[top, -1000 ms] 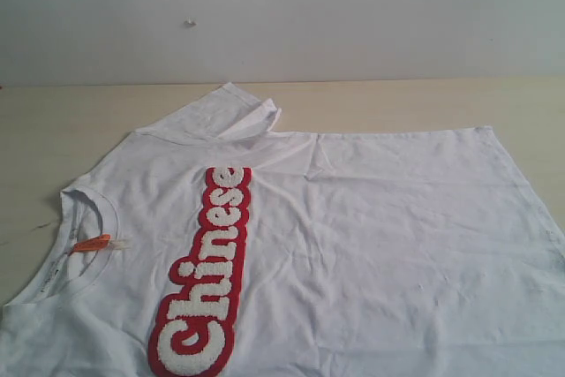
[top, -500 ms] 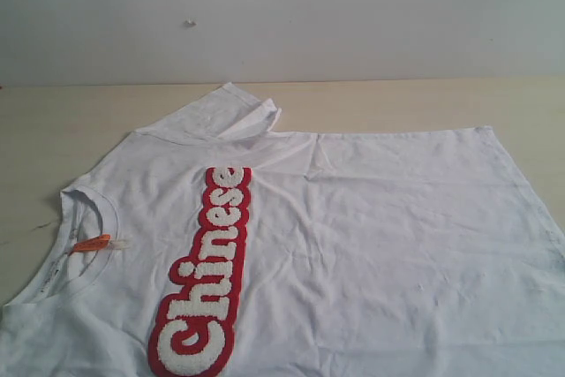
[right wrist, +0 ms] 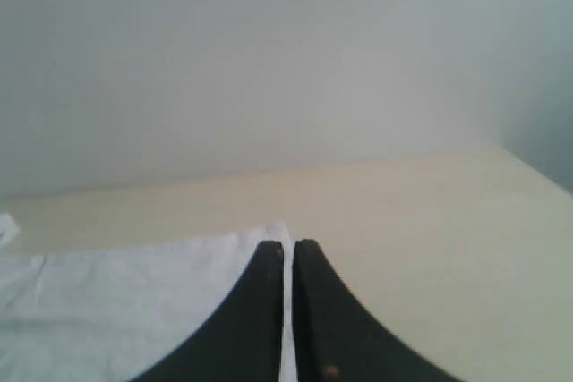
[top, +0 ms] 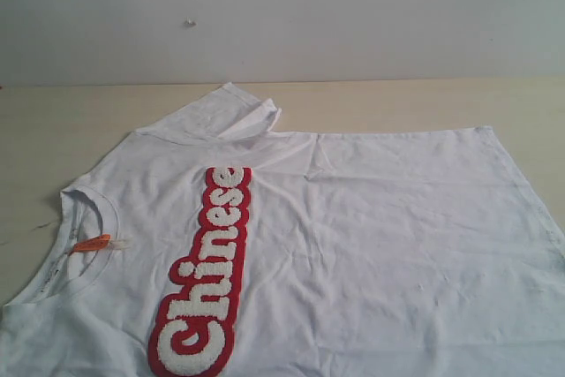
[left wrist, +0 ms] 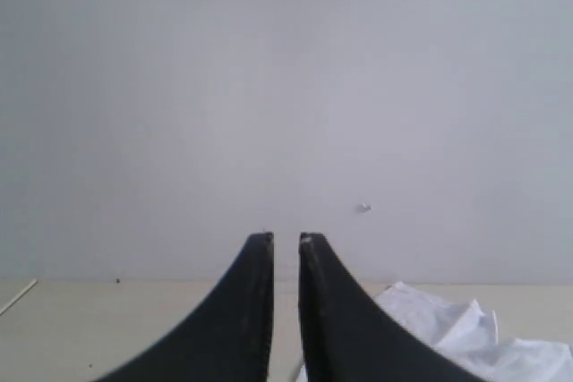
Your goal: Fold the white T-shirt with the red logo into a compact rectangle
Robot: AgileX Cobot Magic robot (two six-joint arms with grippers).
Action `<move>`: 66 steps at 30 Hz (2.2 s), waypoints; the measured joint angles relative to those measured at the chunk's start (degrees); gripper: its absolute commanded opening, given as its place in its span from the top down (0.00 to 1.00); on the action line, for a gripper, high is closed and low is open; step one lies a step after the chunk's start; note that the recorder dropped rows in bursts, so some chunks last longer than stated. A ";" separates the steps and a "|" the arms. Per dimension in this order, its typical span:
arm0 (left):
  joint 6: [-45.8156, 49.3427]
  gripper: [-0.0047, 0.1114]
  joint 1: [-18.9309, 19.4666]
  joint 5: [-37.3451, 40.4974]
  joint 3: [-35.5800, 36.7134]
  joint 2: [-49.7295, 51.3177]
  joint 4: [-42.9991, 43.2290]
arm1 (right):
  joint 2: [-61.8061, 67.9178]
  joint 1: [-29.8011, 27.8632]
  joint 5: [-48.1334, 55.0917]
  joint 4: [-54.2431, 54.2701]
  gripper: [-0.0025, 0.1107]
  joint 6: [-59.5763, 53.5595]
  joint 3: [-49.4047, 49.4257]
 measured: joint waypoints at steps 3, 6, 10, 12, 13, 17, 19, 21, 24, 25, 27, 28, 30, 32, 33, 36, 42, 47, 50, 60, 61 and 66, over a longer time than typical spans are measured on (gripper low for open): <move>0.00 0.85 0.00 -1.61 0.00 0.00 0.00 | 0.00 0.00 -7.32 0.00 0.93 0.00 0.00; -0.67 0.85 0.00 -2.52 0.00 0.00 0.00 | 0.00 0.00 -13.67 0.00 0.93 0.00 0.00; -7.55 0.85 0.00 -2.81 0.00 0.00 0.00 | 0.00 0.00 -19.13 0.00 0.93 0.00 0.00; -15.29 0.85 0.00 -3.02 0.00 0.00 0.00 | 0.00 0.00 -21.02 0.00 0.93 1.19 0.00; -16.96 0.85 0.00 -3.02 0.00 0.00 0.00 | 0.00 0.00 -21.30 0.00 0.93 2.15 0.00; -23.45 0.85 0.00 -3.51 0.00 0.00 0.00 | 0.00 0.00 -21.67 0.11 0.93 16.92 0.00; -26.56 0.85 0.00 -3.51 0.00 0.00 0.00 | 0.00 0.00 -21.79 0.11 0.93 21.11 0.00; -28.29 0.85 0.00 -3.51 0.00 0.00 0.00 | 0.00 0.00 -21.79 0.11 0.93 23.83 0.00; -29.41 0.85 0.00 -3.51 0.00 0.00 0.00 | 0.00 0.00 -21.22 0.20 0.93 24.63 0.00; -30.28 0.85 0.00 -3.61 0.00 0.00 0.00 | 0.00 0.00 -20.90 0.20 0.93 24.62 0.00; -32.71 0.85 0.00 -4.52 0.00 0.00 0.00 | 0.00 0.00 -20.17 0.20 0.93 24.84 0.00; -33.67 0.85 0.00 -5.48 0.00 -0.09 0.00 | 0.00 0.00 -19.61 0.20 0.93 24.84 0.00; -34.27 0.85 0.00 -6.19 0.00 -0.09 0.00 | 0.00 0.00 -19.20 0.20 0.93 25.09 0.00; -34.99 0.85 0.00 -6.61 0.00 -0.09 0.00 | 0.00 0.00 -18.78 0.20 0.93 25.26 0.00; -35.25 0.85 0.00 -6.73 0.00 -0.09 0.00 | 0.00 0.00 -18.78 0.20 0.93 25.40 0.00; -36.05 0.95 0.00 -6.87 0.00 -0.09 0.00 | 0.00 0.00 -17.66 0.20 0.93 25.40 -0.23; -38.60 0.96 0.00 -2.81 -2.57 4.94 1.55 | 8.23 0.00 -13.86 0.08 0.93 25.40 -5.30; -38.60 0.96 0.00 -2.81 -10.72 17.78 9.03 | 17.46 0.00 -12.89 -0.13 0.93 22.68 -10.58; -38.60 0.96 -0.57 -2.81 -14.53 25.74 13.61 | 21.31 0.00 -10.05 -2.27 0.93 22.03 -13.45; -38.78 0.96 -11.26 4.21 -30.27 48.49 30.76 | 29.55 0.17 -1.40 -6.46 0.93 15.07 -19.37; -38.78 0.96 -11.83 5.49 -31.20 49.87 31.66 | 30.02 0.48 -0.85 -6.46 0.93 14.24 -19.86; -37.56 0.96 -13.56 11.43 -35.50 54.57 34.54 | 33.17 4.53 3.58 -6.72 0.93 7.53 -21.83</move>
